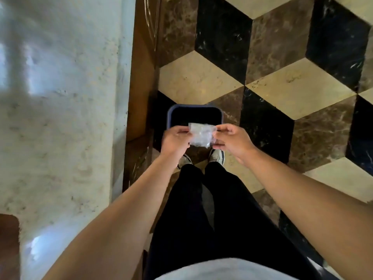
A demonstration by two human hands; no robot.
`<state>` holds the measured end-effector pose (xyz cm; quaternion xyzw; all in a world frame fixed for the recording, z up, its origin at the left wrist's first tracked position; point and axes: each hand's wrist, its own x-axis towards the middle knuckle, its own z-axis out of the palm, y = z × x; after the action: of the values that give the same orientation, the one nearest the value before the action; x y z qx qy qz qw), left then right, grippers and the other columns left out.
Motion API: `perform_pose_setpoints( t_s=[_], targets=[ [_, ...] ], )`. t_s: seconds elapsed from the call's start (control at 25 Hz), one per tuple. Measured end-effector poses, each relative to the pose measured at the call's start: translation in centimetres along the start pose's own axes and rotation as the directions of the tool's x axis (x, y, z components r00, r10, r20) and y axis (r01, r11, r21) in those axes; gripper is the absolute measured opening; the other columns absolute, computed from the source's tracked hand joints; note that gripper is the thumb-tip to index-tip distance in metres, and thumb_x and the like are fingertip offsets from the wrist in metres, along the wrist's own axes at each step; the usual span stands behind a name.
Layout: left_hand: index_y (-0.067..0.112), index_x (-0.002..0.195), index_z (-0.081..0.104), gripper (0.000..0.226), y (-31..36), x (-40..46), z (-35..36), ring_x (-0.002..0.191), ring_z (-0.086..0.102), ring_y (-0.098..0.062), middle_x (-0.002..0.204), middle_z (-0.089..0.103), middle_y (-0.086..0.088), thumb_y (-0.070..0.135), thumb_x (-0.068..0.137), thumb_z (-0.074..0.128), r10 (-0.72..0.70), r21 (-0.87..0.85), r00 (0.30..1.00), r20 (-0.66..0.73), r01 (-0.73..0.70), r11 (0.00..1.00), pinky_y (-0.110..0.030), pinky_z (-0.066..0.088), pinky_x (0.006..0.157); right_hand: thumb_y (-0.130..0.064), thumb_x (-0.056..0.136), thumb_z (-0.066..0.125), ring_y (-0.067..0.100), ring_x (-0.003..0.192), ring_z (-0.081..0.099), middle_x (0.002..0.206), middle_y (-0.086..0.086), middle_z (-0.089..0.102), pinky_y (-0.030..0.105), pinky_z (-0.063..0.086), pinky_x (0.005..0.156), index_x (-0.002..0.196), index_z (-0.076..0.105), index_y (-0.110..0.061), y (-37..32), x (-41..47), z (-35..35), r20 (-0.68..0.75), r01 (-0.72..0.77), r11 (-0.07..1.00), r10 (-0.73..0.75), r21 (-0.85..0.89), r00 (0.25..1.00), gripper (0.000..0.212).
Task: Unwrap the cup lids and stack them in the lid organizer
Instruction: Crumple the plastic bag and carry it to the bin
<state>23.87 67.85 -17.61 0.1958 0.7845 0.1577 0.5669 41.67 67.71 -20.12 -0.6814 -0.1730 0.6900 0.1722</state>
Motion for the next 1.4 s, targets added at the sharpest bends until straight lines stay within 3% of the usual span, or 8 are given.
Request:
perform_pose_setpoints(
  t_s=[0.12, 0.32, 0.44, 0.64, 0.84, 1.04, 1.24, 1.4],
  targets=[
    [0.016, 0.106, 0.076, 0.02, -2.6, 6.2, 2.1, 0.101, 0.07, -0.021, 0.105, 0.075, -0.003, 0.006, 0.09, 0.068, 0.021, 0.108, 0.998, -0.063, -0.014, 0.994, -0.042, 0.058, 0.094, -0.012, 0.091, 0.074, 0.019, 0.077, 0.075, 0.097, 0.009, 0.074, 0.034, 0.063, 0.073, 0.106, 0.07, -0.012, 3.3, 6.4, 0.9, -0.094, -0.046, 0.997, 0.052, 0.067, 0.994, 0.016],
    [0.021, 0.1, 0.078, 0.017, -7.5, 16.5, 5.8, 0.093, 0.069, -0.014, 0.089, 0.071, 0.009, 0.012, 0.089, 0.07, 0.059, 0.215, 0.984, -0.169, -0.022, 0.976, -0.036, 0.059, 0.09, -0.013, 0.088, 0.077, 0.026, 0.084, 0.076, 0.096, 0.013, 0.073, 0.04, 0.064, 0.079, 0.106, 0.067, -0.007, 8.8, 17.1, 2.2, -0.186, -0.046, 0.988, 0.074, 0.149, 0.98, 0.022],
    [0.021, 0.101, 0.078, 0.019, -9.6, 23.4, 8.2, 0.099, 0.068, -0.018, 0.096, 0.073, 0.006, 0.01, 0.09, 0.068, 0.068, 0.237, 0.984, -0.165, -0.027, 0.971, -0.035, 0.058, 0.09, -0.015, 0.092, 0.071, 0.021, 0.081, 0.077, 0.095, 0.008, 0.074, 0.035, 0.065, 0.073, 0.093, 0.068, -0.015, 11.4, 24.1, 2.9, -0.23, -0.041, 0.996, 0.059, 0.08, 0.971, 0.003],
    [0.018, 0.107, 0.076, 0.019, -12.9, 32.3, 10.8, 0.101, 0.067, -0.028, 0.105, 0.074, -0.005, 0.018, 0.097, 0.059, 0.117, 0.343, 0.987, -0.11, -0.073, 0.937, -0.042, 0.057, 0.092, -0.017, 0.095, 0.059, 0.029, 0.087, 0.076, 0.091, 0.011, 0.076, 0.044, 0.064, 0.08, 0.077, 0.069, -0.021, 13.3, 34.1, 4.0, -0.227, -0.044, 0.997, 0.027, -0.069, 0.973, 0.022],
    [0.004, 0.115, 0.072, 0.026, -16.0, 39.4, 12.8, 0.11, 0.065, -0.038, 0.116, 0.071, -0.02, 0.013, 0.098, 0.054, 0.005, 0.393, 0.995, -0.105, 0.037, 0.919, -0.04, 0.054, 0.095, -0.014, 0.097, 0.053, 0.039, 0.113, 0.067, 0.118, 0.023, 0.067, 0.052, 0.056, 0.097, 0.101, 0.062, -0.01, 15.5, 41.5, 4.5, -0.139, -0.122, 0.975, 0.096, -0.186, 0.986, 0.011],
    [-0.002, 0.129, 0.063, 0.038, -17.8, 42.5, 14.1, 0.119, 0.061, -0.039, 0.128, 0.066, -0.023, 0.021, 0.099, 0.056, -0.046, 0.484, 0.997, -0.054, 0.066, 0.872, -0.033, 0.047, 0.088, -0.013, 0.101, 0.049, 0.028, 0.098, 0.06, 0.117, 0.02, 0.062, 0.049, 0.055, 0.099, 0.135, 0.056, 0.007, 17.3, 44.2, 4.6, -0.127, -0.167, 0.969, 0.145, -0.185, 0.981, 0.039],
    [0.003, 0.135, 0.059, 0.047, -17.8, 41.3, 13.0, 0.121, 0.059, -0.038, 0.132, 0.063, -0.021, 0.038, 0.104, 0.047, -0.043, 0.422, 0.998, -0.046, 0.058, 0.905, -0.035, 0.044, 0.094, -0.024, 0.1, 0.05, 0.041, 0.122, 0.06, 0.134, 0.026, 0.061, 0.051, 0.051, 0.103, 0.129, 0.059, 0.005, 16.7, 41.6, 4.3, -0.186, -0.159, 0.962, 0.118, -0.221, 0.975, 0.042],
    [0.009, 0.134, 0.058, 0.048, -16.2, 37.6, 10.7, 0.118, 0.058, -0.038, 0.128, 0.063, -0.018, 0.043, 0.103, 0.045, -0.002, 0.453, 0.999, -0.052, 0.026, 0.891, -0.041, 0.045, 0.098, -0.032, 0.101, 0.05, 0.04, 0.11, 0.063, 0.114, 0.019, 0.067, 0.05, 0.053, 0.1, 0.128, 0.062, -0.001, 14.0, 36.0, 4.1, -0.19, -0.168, 0.964, 0.129, -0.209, 0.973, 0.043]
  ],
)
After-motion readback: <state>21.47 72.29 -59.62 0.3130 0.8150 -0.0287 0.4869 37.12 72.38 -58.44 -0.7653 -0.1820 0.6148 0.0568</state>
